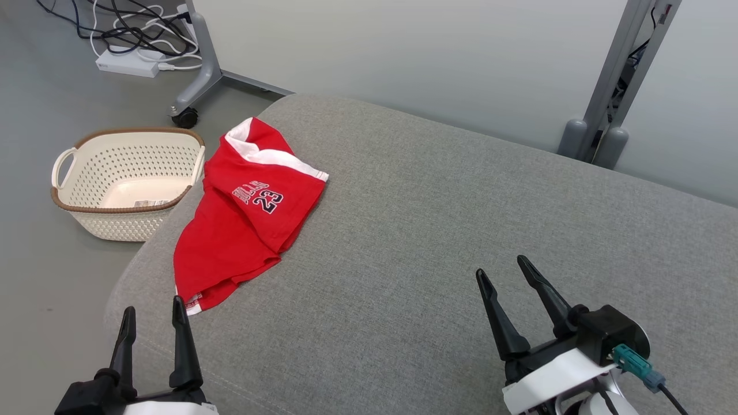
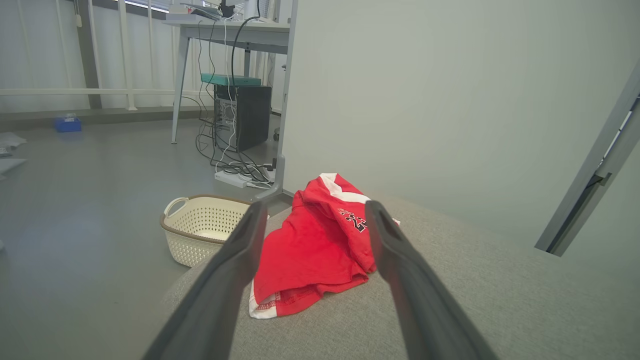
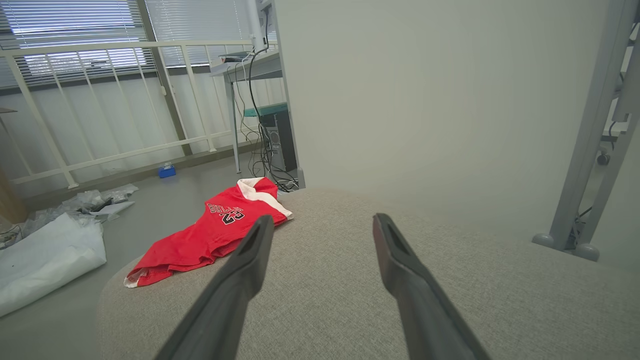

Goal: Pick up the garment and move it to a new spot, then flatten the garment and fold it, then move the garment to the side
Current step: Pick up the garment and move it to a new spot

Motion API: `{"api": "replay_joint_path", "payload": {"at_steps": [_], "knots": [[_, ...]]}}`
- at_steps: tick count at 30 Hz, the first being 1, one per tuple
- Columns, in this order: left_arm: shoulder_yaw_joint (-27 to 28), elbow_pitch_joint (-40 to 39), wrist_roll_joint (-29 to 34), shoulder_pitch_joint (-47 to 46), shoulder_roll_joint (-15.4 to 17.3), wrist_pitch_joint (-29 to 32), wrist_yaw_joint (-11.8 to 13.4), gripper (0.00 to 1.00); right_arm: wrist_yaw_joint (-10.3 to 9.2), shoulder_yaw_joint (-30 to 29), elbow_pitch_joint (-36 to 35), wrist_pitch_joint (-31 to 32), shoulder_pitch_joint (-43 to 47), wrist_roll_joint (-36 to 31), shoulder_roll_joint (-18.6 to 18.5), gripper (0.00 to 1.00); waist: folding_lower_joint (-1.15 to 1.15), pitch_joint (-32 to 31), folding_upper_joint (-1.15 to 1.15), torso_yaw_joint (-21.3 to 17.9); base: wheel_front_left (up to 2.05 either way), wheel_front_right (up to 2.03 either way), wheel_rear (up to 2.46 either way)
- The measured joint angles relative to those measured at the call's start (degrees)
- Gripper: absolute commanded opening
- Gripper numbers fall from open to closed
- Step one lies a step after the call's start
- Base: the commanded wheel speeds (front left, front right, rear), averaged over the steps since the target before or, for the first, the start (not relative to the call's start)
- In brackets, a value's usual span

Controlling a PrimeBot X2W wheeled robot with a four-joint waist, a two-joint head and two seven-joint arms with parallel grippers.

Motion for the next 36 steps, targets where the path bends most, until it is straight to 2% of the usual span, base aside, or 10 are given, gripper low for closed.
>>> {"api": "replay_joint_path", "payload": {"at_steps": [8,16,20,24,25,30,36], "knots": [[0.3,-0.7,-0.1,1.2,0.0,0.0,0.5,1.00,0.00,0.9,1.1,0.0,-0.5,0.5,0.0,1.00,0.00,-0.1,0.00,0.0,0.00,0.00,0.00],[0.9,1.2,-0.5,1.0,0.0,0.0,0.4,1.00,0.00,-0.6,1.8,0.0,-0.3,0.4,0.0,1.00,0.00,-0.5,0.00,-0.7,0.00,0.00,0.00],[1.9,4.4,-1.7,-1.5,0.0,0.0,-0.2,1.00,0.01,-1.4,1.0,0.0,-0.3,-2.6,-0.5,1.00,0.00,0.3,0.00,-1.1,0.00,0.00,0.00],[2.0,10.1,-0.6,-6.9,1.4,0.2,-2.7,1.00,-0.01,-2.7,-0.5,0.0,-1.6,-3.2,-2.2,1.00,0.00,2.1,0.00,-1.5,0.00,0.00,0.00],[1.8,12.0,-0.5,-8.3,2.6,1.2,-3.6,1.00,-0.01,-2.4,-1.2,0.0,-2.4,-3.6,-3.0,1.00,0.00,2.8,0.00,-1.7,0.00,0.00,0.00],[4.0,17.8,-1.9,-18.7,6.3,6.5,-3.4,1.00,0.01,-1.3,-5.2,2.1,-7.3,-4.1,-7.6,1.00,0.00,7.7,0.00,-3.5,0.00,0.00,0.00],[6.0,24.1,-5.4,-29.8,9.2,18.4,-2.2,1.00,0.01,-0.5,-10.8,5.5,-10.6,-3.5,-12.0,1.00,0.00,14.2,0.00,-5.6,0.00,0.00,0.00]]}}
